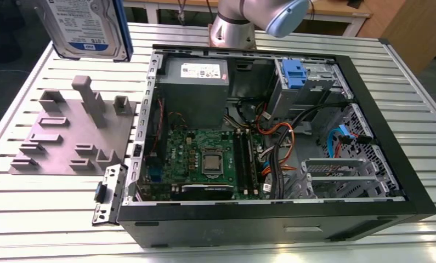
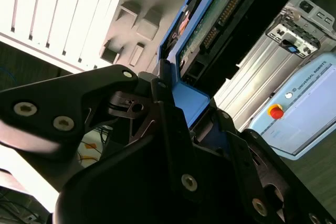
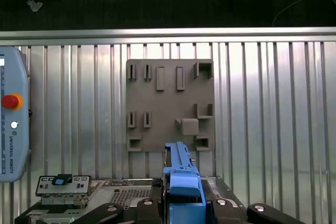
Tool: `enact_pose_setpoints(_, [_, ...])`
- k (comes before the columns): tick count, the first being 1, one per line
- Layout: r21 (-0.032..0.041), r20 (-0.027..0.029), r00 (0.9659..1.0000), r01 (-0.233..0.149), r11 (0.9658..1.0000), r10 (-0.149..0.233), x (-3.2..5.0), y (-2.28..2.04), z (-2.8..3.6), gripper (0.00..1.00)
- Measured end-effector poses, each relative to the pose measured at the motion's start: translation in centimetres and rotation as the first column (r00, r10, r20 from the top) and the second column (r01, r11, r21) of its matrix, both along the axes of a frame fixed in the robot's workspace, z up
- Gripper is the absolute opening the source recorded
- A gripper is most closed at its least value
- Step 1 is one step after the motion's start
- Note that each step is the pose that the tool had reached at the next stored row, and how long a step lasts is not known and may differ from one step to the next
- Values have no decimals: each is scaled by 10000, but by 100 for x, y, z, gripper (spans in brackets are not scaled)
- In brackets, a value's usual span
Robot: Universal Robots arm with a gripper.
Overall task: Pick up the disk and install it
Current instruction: 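Pick up the disk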
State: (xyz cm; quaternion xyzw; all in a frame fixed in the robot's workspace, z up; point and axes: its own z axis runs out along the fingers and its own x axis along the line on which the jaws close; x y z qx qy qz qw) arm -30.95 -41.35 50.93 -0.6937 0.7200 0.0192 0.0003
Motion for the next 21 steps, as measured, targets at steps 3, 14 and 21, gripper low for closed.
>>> enact_pose_setpoints(3, [1,1,10000,1,10000,-1,29,-62,-6,36])
enact_pose_setpoints(14, [0,1,10000,0,10000,0,268,-195,-19,36])
enact_pose_setpoints(21, [-15,0,10000,0,10000,0,305,-332,-23,36])
